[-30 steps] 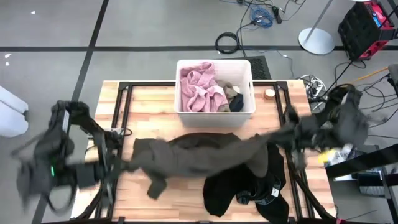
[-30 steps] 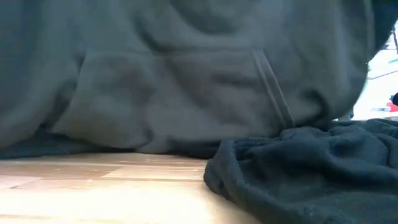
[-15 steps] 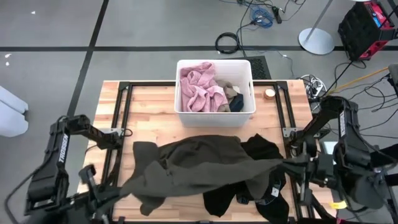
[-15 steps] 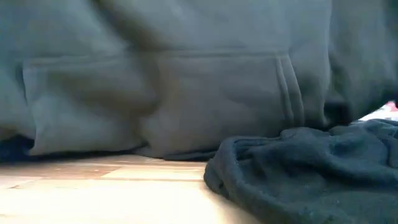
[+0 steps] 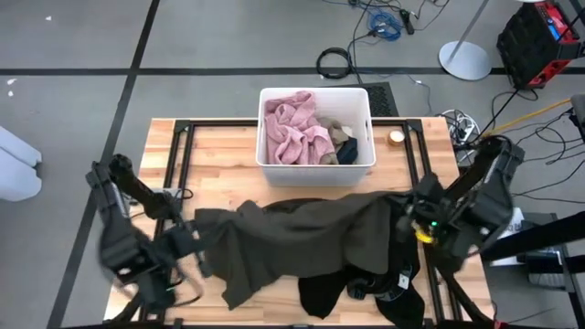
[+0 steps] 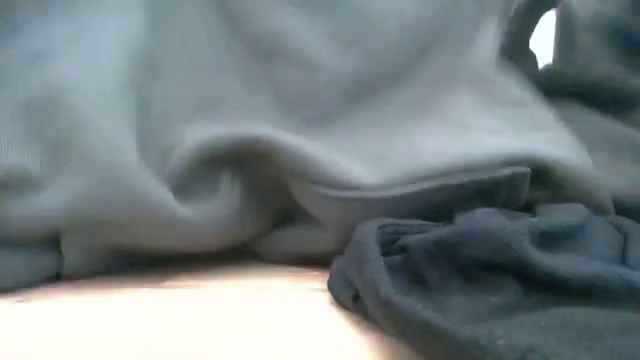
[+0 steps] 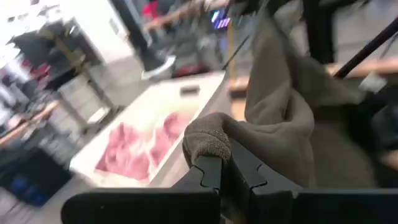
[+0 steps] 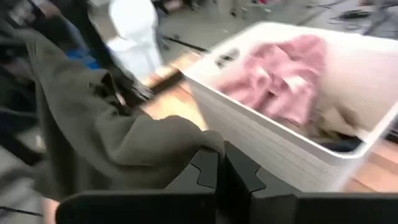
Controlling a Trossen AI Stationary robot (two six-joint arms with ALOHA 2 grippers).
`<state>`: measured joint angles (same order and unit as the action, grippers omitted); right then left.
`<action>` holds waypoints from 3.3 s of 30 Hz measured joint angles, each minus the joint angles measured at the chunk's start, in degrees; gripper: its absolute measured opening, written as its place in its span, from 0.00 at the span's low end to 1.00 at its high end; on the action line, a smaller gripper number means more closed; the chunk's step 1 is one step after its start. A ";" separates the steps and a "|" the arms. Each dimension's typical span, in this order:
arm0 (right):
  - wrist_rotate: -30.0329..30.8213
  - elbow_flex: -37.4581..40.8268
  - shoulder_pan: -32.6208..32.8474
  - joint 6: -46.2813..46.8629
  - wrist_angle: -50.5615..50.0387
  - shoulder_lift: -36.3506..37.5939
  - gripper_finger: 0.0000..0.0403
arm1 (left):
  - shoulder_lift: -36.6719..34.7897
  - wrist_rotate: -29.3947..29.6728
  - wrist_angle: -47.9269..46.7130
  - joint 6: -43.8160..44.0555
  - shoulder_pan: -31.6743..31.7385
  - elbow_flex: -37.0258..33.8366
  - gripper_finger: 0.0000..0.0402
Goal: Sort clothes
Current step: Fold the gray jacket
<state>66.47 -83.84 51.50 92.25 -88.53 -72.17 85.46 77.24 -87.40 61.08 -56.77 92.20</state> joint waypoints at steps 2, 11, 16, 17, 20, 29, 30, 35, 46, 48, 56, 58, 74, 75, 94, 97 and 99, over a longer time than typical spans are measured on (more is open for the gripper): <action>-2.74 3.07 -2.25 -1.02 2.93 0.84 0.00 | -0.42 -1.40 0.14 3.80 2.11 -4.58 0.01; -18.16 16.73 -11.70 -1.34 10.15 2.18 0.00 | -1.22 -11.61 2.61 12.10 9.35 -19.92 0.01; -24.36 22.63 -16.85 -5.72 16.52 2.11 0.00 | -1.21 -16.85 9.25 12.10 12.21 -26.77 0.01; -25.59 23.54 -17.92 -7.01 17.87 2.11 0.00 | -1.21 -17.83 10.07 12.09 12.65 -28.00 0.01; -28.02 25.77 -21.05 -11.85 22.69 2.11 0.00 | -1.21 -20.23 14.90 12.03 13.66 -31.55 0.02; -37.04 27.46 -27.72 -23.64 29.31 2.11 0.00 | -1.21 -29.03 27.42 6.06 15.83 -37.16 0.05; -37.97 27.48 -28.07 -24.47 30.27 2.11 0.00 | -1.21 -29.14 27.61 5.80 15.82 -37.15 0.05; -41.47 27.48 -28.41 -27.29 35.32 2.11 0.03 | -1.62 -31.35 27.94 -1.27 15.78 -34.89 0.08; -43.54 27.48 -28.01 -27.85 39.59 1.00 0.19 | -8.56 -35.85 17.00 -0.22 15.82 -24.45 0.35; -45.86 27.48 -27.38 -29.62 42.79 -0.22 0.24 | -10.16 -36.73 16.88 0.87 15.51 -24.33 0.37; -50.59 27.48 -24.75 -34.93 54.68 -6.67 0.48 | -11.74 -33.49 16.92 1.12 12.90 -24.33 0.38; -51.39 27.48 -24.65 -35.45 54.40 -8.13 0.53 | -11.74 -33.42 16.92 1.12 12.81 -24.33 0.38; -57.63 27.33 -24.65 -42.60 50.05 -23.81 0.63 | -11.61 -33.23 17.55 1.47 12.76 -24.33 0.38; -57.61 27.18 -24.65 -42.60 49.54 -24.71 0.62 | -11.61 -33.23 17.63 1.47 12.76 -24.33 0.38; -54.46 16.31 -24.87 -45.50 41.34 -22.61 0.02 | -11.57 -31.71 17.92 1.35 12.74 -24.33 0.38; -51.79 10.48 -24.76 -48.08 39.77 -22.05 0.01 | -11.57 -29.95 17.91 1.04 12.74 -24.33 0.38; -50.82 6.65 -24.76 -51.19 39.86 -22.00 0.01 | -11.57 -28.90 17.91 0.41 12.74 -24.33 0.38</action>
<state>15.66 -77.19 26.74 41.06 -48.67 -94.17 73.89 48.34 -69.49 61.49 -44.03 67.88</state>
